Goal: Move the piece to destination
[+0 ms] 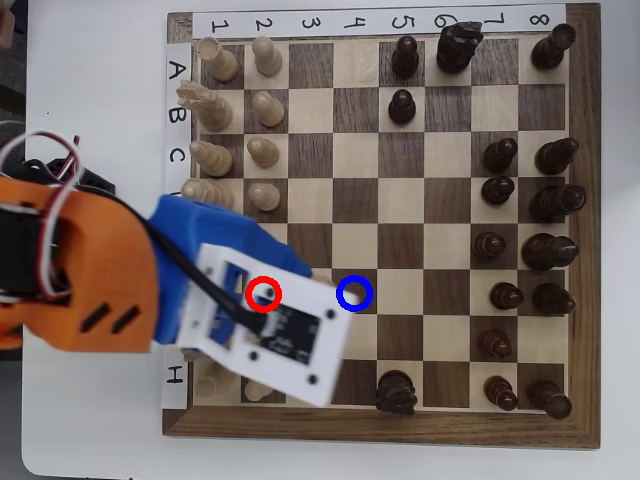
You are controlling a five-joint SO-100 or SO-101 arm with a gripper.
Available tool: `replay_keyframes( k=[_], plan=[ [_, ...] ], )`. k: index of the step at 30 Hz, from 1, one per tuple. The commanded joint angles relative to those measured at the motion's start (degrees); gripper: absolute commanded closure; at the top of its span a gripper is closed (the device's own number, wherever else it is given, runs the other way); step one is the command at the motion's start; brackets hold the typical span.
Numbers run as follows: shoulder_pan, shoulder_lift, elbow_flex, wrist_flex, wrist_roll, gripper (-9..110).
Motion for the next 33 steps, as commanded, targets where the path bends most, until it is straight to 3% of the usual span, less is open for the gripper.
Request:
replay_keyframes(
  k=[1, 12, 33],
  plan=[
    [1.9, -3.9, -9.5, -2.4, 1.8, 101],
    [5.4, -7.0, 7.5, -10.5, -0.9, 101],
    [1.9, -10.8, 22.1, -19.1, 3.6, 101]
  ],
)
